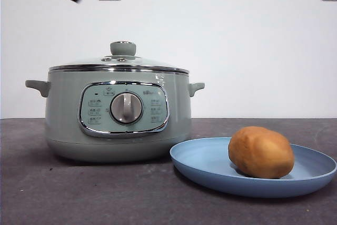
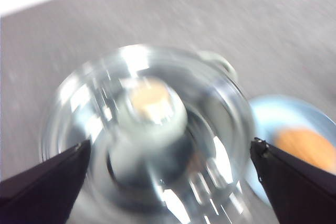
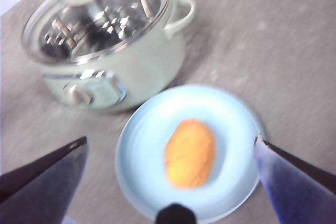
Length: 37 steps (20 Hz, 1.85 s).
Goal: Take the potato out from the steamer,put the potato on the plate,close the lid
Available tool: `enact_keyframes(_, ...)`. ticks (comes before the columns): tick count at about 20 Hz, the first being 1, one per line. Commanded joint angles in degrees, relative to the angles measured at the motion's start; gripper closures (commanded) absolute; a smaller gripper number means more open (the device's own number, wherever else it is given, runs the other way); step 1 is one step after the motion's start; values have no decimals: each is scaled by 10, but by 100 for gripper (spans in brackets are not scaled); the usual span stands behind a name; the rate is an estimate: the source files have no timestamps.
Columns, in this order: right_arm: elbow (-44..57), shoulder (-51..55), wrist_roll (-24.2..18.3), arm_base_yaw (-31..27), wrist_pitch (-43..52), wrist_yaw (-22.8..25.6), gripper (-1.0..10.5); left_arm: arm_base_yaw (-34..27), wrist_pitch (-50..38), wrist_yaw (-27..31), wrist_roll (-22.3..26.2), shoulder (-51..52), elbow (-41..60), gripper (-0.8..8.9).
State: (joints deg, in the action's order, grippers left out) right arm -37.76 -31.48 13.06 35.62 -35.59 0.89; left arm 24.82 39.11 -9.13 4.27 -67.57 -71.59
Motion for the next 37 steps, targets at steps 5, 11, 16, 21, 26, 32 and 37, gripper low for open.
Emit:
enact_keyframes(5, -1, 0, -1, 1, -41, -91, 333, 0, 174, -49, -2, 117, -2, 545)
enact_keyframes(11, -1, 0, 0, 1, -42, -129, 950, 0, 235, -49, -2, 138, -2, 822)
enact_keyframes(16, -1, 0, -1, 1, -42, -128, 947, 0, 235, -47, -1, 138, -2, 821)
enact_keyframes(21, -1, 0, -1, 1, -42, -127, 947, 0, 235, -47, -1, 137, -2, 816)
enact_keyframes(26, -1, 0, -1, 1, -42, -127, 947, 0, 235, -46, -1, 137, -2, 816)
enact_keyframes(32, -1, 0, 0, 1, -42, -127, 947, -12, 186, -26, 5, 149, -1, 816)
enact_keyframes(37, -1, 0, 0, 1, -42, -127, 947, -115, -49, -16, 23, 244, 50, 816)
